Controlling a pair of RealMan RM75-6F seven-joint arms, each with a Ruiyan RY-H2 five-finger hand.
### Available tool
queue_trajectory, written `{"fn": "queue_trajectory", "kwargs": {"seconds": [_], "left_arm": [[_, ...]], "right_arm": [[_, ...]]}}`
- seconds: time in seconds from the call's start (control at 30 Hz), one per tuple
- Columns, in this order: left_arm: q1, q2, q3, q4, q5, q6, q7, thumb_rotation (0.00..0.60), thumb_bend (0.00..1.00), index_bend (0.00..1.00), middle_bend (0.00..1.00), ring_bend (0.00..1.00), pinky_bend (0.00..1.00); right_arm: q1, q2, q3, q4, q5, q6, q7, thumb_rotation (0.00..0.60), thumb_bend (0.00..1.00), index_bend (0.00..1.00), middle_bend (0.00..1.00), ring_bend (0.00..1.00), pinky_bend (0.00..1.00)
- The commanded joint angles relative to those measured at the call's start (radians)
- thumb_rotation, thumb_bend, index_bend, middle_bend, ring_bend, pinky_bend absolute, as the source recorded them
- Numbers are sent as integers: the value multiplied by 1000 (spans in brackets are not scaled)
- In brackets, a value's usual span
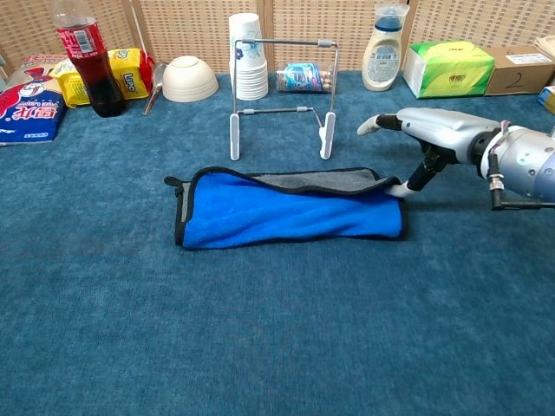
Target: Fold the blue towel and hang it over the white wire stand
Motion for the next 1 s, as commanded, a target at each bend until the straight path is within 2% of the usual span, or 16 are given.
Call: {"fn": "queue_trajectory", "kwargs": {"seconds": [0.03,0.6,1.0], "left_arm": [[-1,0,0,0,0,-1,0,600,315,280,185,0,0],[-4,-1,-1,-1,5,-6,2,600,315,280,185,0,0],[-4,-5,-2,3,4,-8,-1,600,315,280,185,0,0]], "right_arm": [[-5,10,-3,-18,-6,8,0,600,264,111,102,0,0],[-1,45,-33,-153,-13,3,-46,600,264,93,99,0,0],[24,29,-4,-135,17,7,-66,600,263,93,99,0,0]]}}
